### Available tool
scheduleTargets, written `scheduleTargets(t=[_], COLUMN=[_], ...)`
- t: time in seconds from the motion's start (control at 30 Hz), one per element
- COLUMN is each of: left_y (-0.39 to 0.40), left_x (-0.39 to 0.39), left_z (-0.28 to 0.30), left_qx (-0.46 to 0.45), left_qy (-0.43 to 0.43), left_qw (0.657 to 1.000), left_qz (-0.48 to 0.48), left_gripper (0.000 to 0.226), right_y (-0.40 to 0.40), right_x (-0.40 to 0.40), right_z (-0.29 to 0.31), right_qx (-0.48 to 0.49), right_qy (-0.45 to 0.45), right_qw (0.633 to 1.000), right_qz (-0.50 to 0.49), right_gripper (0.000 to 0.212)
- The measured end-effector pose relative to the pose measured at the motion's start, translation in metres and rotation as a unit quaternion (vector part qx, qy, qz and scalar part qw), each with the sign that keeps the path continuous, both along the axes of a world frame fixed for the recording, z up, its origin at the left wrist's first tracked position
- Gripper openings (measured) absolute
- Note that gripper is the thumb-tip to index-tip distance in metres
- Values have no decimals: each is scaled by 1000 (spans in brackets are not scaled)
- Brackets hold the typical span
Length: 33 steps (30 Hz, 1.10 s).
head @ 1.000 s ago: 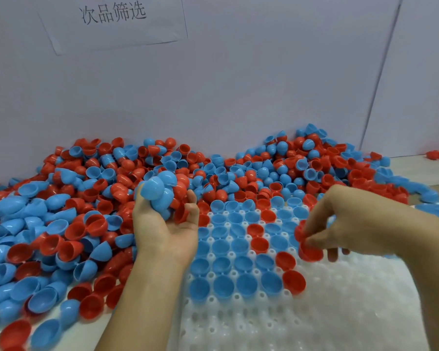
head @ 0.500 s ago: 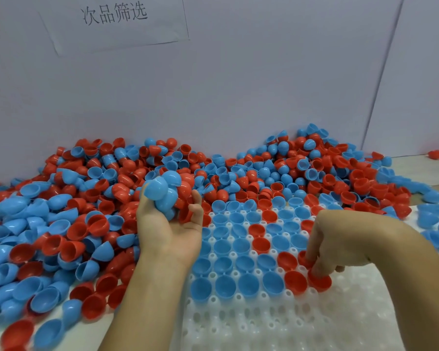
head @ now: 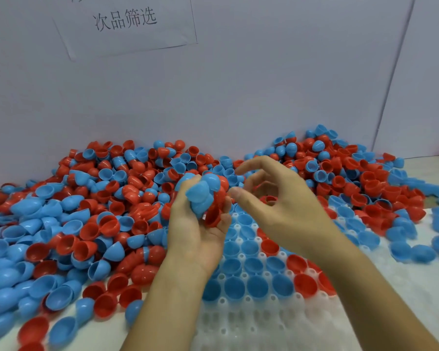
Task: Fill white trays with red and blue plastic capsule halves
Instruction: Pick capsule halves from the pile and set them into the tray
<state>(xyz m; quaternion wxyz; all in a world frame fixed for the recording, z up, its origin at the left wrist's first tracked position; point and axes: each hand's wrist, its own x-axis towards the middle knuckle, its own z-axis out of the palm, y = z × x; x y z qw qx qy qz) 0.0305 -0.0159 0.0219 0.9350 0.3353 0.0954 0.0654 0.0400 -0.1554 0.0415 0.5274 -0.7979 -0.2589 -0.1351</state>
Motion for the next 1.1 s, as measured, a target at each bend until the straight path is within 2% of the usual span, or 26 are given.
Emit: scheduleTargets(t=[0.07,0.13,0.23,0.27,0.33,0.5,0.6,0.7,0.8,0.97,1.1], left_y=[-4,-5,-4,-4,-3,-1,-1,-1,0,1,0], left_x=[1,2,3,4,4,5,3,3,4,8,10], left_z=[0,-1,-4,-6,-6,-4,-2,-1,-1,-5,-7], left_qx=[34,46,61,65,55,-15,-52,-68,-64,3,26], left_qy=[-15,-30,-25,-22,-9,37,45,47,51,31,22], left_qw=[999,998,998,997,998,999,997,996,995,994,994], left_qz=[12,12,21,26,33,36,39,47,60,101,101], left_gripper=[21,42,65,65,51,19,15,16,26,50,47], right_y=[11,18,24,25,24,23,22,22,23,25,25], right_x=[-3,-5,-6,-7,-7,-9,-7,-4,-3,-6,-3], right_z=[-2,-5,-5,-5,-4,-3,-4,-9,-11,-9,-9], right_qx=[19,6,24,40,64,86,74,63,31,8,20], right_qy=[-13,-31,-36,-29,-4,46,46,54,33,14,61], right_qw=[999,999,999,999,998,994,995,996,999,1000,997], right_qz=[28,31,8,6,12,43,43,44,25,-3,-46], right_gripper=[32,41,28,22,17,22,26,27,29,35,32])
